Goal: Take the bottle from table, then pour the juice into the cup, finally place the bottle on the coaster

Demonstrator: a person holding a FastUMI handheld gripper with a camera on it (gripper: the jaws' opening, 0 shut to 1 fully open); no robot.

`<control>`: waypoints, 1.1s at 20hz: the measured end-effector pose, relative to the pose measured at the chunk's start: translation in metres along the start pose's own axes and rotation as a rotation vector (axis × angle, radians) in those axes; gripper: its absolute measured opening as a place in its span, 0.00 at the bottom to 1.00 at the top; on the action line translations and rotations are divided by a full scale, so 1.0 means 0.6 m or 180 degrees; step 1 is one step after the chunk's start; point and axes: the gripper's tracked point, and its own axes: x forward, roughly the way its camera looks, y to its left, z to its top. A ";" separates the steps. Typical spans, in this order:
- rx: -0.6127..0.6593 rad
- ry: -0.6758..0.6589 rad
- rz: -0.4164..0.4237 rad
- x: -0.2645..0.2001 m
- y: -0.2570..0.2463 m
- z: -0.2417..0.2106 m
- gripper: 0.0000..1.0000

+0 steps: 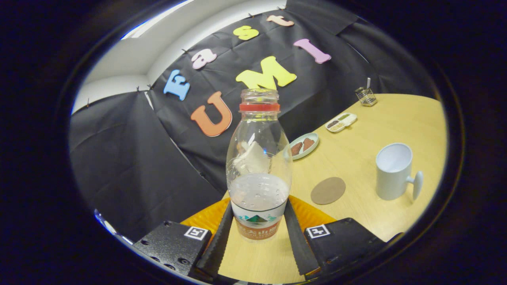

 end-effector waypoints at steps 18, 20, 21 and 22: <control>0.1961 -0.0112 0.0147 0.015 -0.036 0.048 0.75; 0.2133 -0.0085 0.0139 0.015 -0.036 0.049 0.75; 0.2197 -0.0064 0.0131 0.013 -0.035 0.049 0.75; 0.2254 -0.0051 0.0123 0.012 -0.034 0.049 0.75</control>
